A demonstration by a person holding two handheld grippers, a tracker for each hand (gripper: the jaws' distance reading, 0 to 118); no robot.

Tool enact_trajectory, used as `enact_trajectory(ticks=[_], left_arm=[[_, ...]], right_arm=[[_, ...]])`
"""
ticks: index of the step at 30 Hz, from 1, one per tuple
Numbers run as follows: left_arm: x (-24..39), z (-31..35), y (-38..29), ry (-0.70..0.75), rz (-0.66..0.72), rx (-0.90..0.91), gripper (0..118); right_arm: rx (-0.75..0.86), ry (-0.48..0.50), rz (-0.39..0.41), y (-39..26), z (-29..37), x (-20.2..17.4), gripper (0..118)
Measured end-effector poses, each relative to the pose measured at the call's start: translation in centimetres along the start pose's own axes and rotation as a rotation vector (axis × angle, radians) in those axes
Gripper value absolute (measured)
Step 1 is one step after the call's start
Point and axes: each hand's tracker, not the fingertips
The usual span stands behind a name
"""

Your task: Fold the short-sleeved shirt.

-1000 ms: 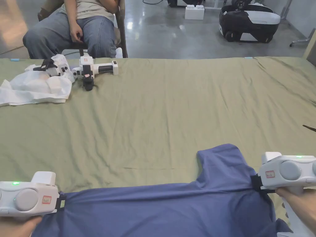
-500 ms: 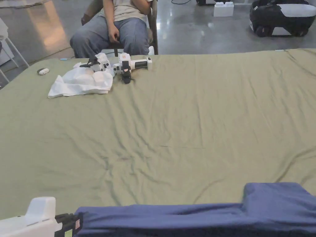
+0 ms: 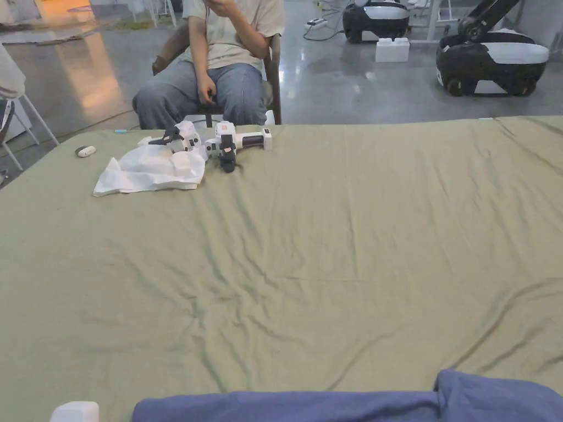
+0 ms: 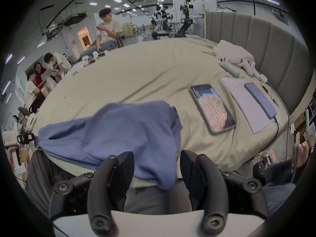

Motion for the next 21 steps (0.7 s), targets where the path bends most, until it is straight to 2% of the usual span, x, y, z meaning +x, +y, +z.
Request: enact_trajectory(ticks=[5, 10, 11, 12, 14, 15, 18, 19, 20, 21], left_arm=[[3.3, 7.3, 2.9, -0.022, -0.052, 0.337, 87], [6.5, 12.7, 4.0, -0.073, -0.012, 0.577, 82], [7.2, 13.3, 4.0, -0.057, -0.017, 0.577, 78], [7.7, 13.8, 4.0, -0.037, -0.033, 0.582, 65], [8.9, 14.5, 3.6, 0.012, -0.073, 0.618, 36], [9.2, 14.8, 3.5, 0.011, -0.081, 0.611, 22], [9.8, 15.2, 3.1, -0.001, -0.104, 0.606, 18], [9.8, 15.2, 2.8, -0.022, -0.108, 0.598, 15], [9.8, 15.1, 2.6, -0.034, -0.108, 0.590, 6], [9.9, 15.1, 2.4, -0.029, -0.114, 0.585, 0]], right_arm=[[0.246, 0.100, 0.056, 2.3, 4.9, -3.4, 59], [0.416, 0.173, 0.099, 3.4, 8.0, -6.9, 59], [0.417, 0.187, 0.108, 3.5, 8.3, -7.5, 57], [0.426, 0.197, 0.115, 3.5, 8.5, -8.2, 51], [0.454, 0.206, 0.133, 3.2, 8.8, -9.1, 25], [0.459, 0.206, 0.144, 3.2, 8.9, -9.5, 18], [0.464, 0.211, 0.161, 3.1, 8.8, -10.2, 13], [0.461, 0.215, 0.161, 3.1, 8.7, -10.4, 7], [0.460, 0.208, 0.162, 2.9, 8.6, -10.8, 0], [0.459, 0.202, 0.163, 2.8, 8.4, -10.9, 0]])
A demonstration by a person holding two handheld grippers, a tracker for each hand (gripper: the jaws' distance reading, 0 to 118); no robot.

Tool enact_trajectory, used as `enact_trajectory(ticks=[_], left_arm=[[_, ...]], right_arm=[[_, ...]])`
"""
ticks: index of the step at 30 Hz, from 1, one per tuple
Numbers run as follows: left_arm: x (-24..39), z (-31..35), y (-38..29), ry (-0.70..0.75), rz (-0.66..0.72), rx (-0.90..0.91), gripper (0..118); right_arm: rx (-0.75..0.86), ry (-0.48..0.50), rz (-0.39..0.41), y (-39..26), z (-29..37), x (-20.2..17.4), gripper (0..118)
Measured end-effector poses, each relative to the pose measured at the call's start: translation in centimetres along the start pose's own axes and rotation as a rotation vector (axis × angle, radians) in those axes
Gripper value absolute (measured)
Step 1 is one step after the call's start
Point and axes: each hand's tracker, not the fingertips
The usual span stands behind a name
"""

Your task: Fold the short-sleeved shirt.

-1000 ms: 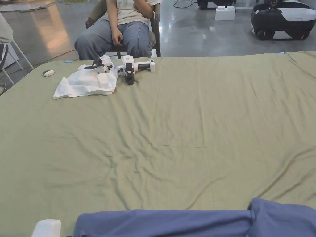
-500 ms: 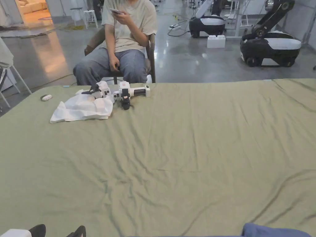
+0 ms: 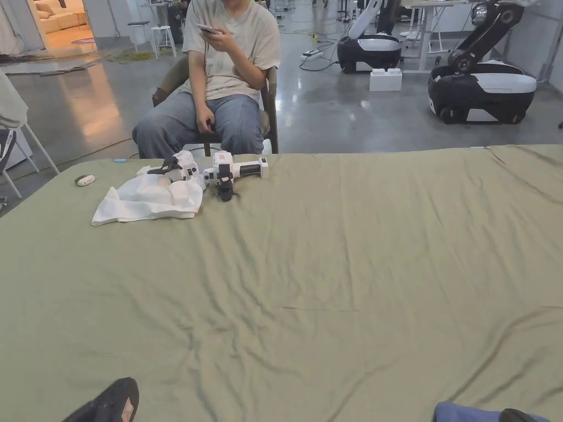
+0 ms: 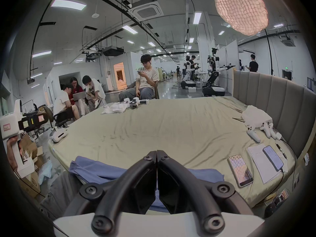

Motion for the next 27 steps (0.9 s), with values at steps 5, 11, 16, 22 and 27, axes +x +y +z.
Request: enact_trajectory(ticks=[5, 11, 16, 22, 27], left_arm=[[0.0, -0.2, -0.4, -0.027, 0.000, -0.033, 0], [-5.0, -3.5, -2.9, -0.008, 0.245, -0.133, 27], [-12.5, -8.8, -9.4, -0.032, 0.556, -0.367, 90], [-17.0, -13.4, -17.3, -0.151, 0.939, -0.513, 89], [-15.9, -13.8, -20.0, -0.204, 1.071, -0.468, 67]], right_arm=[[-0.019, 0.013, -0.015, -0.3, -0.5, 0.0, 0], [-0.038, 0.018, -0.039, -0.8, -0.6, 0.5, 0], [-0.100, 0.034, -0.100, -2.4, -0.7, 1.4, 0], [-0.152, 0.012, -0.116, -3.7, -0.8, 2.0, 0], [-0.174, -0.007, -0.121, -4.2, -0.5, 2.3, 0]])
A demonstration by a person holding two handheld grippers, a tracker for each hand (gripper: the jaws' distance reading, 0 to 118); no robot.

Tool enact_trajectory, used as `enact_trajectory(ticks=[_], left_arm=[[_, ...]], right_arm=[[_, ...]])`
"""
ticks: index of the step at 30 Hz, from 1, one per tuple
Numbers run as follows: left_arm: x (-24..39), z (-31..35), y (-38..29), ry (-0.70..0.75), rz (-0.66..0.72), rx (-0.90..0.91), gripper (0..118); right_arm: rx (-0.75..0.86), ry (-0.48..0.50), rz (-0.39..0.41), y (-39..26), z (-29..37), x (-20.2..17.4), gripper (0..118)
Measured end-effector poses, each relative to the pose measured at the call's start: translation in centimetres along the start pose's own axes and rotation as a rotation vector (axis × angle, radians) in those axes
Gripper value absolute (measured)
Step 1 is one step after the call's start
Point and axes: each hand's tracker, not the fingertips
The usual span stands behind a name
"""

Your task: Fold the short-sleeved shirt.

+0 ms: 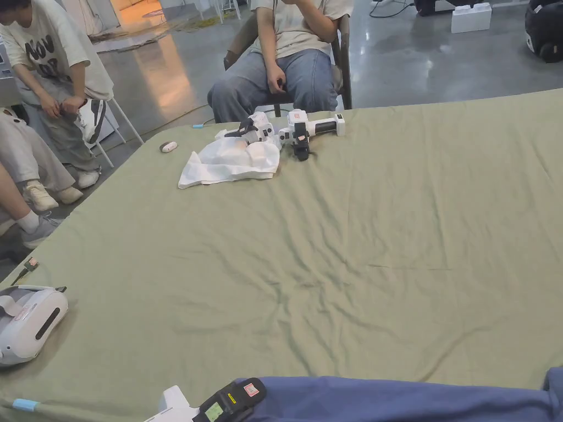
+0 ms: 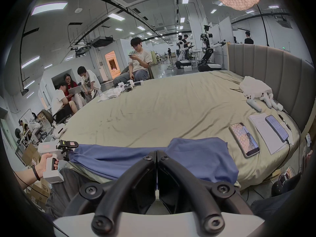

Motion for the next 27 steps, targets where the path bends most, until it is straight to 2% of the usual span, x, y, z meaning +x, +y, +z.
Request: enact_trajectory(ticks=[1, 2, 3, 5, 10, 17, 18, 22, 25, 27], left_arm=[[-0.1, -0.4, -0.3, 0.014, 0.003, -0.015, 49], [0.7, -1.0, -1.1, 0.038, 0.000, -0.029, 23], [0.7, -1.3, -1.4, 0.075, -0.019, -0.032, 14], [0.4, -1.2, -1.0, 0.038, 0.004, -0.004, 7], [2.6, 0.5, 2.2, 0.048, -0.003, 0.044, 4], [6.2, 2.9, 9.5, 0.233, -0.171, 0.139, 4], [7.3, 2.6, 9.2, 0.245, -0.201, 0.129, 4], [12.1, 0.2, 3.9, 0.142, -0.225, 0.071, 4], [15.2, -3.7, -2.1, 0.052, -0.271, -0.012, 4], [16.9, -6.9, -5.9, 0.040, -0.301, -0.092, 4]], right_arm=[[-0.002, -0.002, -0.002, 0.0, 0.0, 0.1, 0], [-0.003, -0.002, -0.004, -0.1, 0.0, 0.1, 0], [-0.006, -0.002, -0.006, -0.1, -0.1, 0.2, 0], [-0.013, -0.008, -0.005, -0.2, -0.1, 0.2, 0], [-0.019, -0.005, -0.010, -0.3, -0.1, 0.2, 0], [-0.025, 0.006, -0.021, -0.8, -0.2, 0.0, 0], [-0.025, 0.009, -0.029, -0.9, -0.3, 0.0, 0], [-0.018, 0.012, -0.051, -0.9, -0.3, -0.2, 0], [-0.012, 0.017, -0.056, -0.9, 0.0, -0.3, 0], [-0.008, 0.012, -0.048, -0.9, 0.5, -0.2, 0]])
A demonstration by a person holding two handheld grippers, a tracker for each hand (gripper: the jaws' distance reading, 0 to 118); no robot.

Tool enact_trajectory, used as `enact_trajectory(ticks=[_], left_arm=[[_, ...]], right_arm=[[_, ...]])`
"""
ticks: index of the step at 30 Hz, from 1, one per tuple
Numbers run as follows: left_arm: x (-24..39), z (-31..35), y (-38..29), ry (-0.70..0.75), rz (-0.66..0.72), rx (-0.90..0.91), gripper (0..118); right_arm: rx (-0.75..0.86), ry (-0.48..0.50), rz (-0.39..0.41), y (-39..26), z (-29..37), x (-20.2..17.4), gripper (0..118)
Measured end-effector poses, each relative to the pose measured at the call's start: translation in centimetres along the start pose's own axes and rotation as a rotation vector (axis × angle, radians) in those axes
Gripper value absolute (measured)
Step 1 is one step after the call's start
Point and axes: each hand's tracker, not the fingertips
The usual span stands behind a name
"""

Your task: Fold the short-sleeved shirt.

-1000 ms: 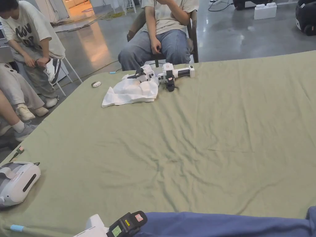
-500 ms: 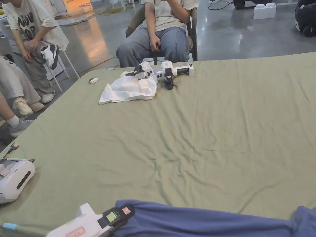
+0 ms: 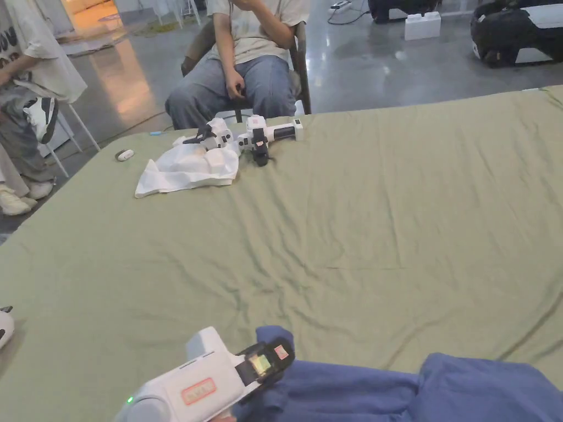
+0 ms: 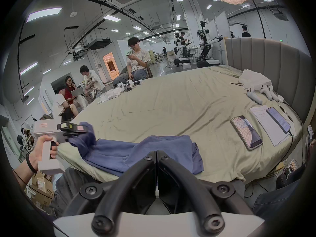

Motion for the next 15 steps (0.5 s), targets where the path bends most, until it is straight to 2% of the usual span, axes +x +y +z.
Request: enact_trajectory(ticks=[3, 6, 7, 8, 9, 10, 11, 13, 14, 15], left_arm=[[3.1, -5.4, -3.4, 0.062, -0.150, -0.106, 4], [4.4, -9.5, -5.9, 0.140, -0.212, -0.168, 7], [4.7, -10.2, -6.1, 0.162, -0.226, -0.189, 17], [5.1, -10.9, -6.4, 0.166, -0.242, -0.220, 39], [5.0, -10.5, -6.4, 0.107, -0.241, -0.228, 59], [5.2, -9.9, -6.3, 0.052, -0.226, -0.220, 75], [5.4, -8.9, -5.6, -0.005, -0.200, -0.172, 81], [5.3, -7.2, -4.8, -0.024, -0.211, -0.113, 79], [5.1, -6.5, -4.5, -0.013, -0.213, -0.089, 70], [4.5, -5.7, -4.2, 0.028, -0.208, -0.064, 52]], right_arm=[[0.009, -0.018, -0.009, -0.4, 0.9, 0.6, 0], [0.013, -0.050, -0.041, -0.9, 1.9, 1.7, 0], [0.013, -0.061, -0.048, -1.1, 2.2, 2.0, 0], [0.012, -0.074, -0.054, -1.4, 2.4, 2.3, 0], [0.011, -0.084, -0.062, -1.6, 2.7, 2.7, 0], [0.008, -0.090, -0.070, -1.8, 2.8, 3.0, 0], [0.006, -0.095, -0.078, -2.0, 3.0, 3.3, 0], [0.004, -0.105, -0.092, -2.3, 3.1, 3.7, 0], [0.001, -0.105, -0.098, -2.4, 3.1, 3.9, 0], [-0.001, -0.104, -0.102, -2.5, 3.1, 4.0, 0]])
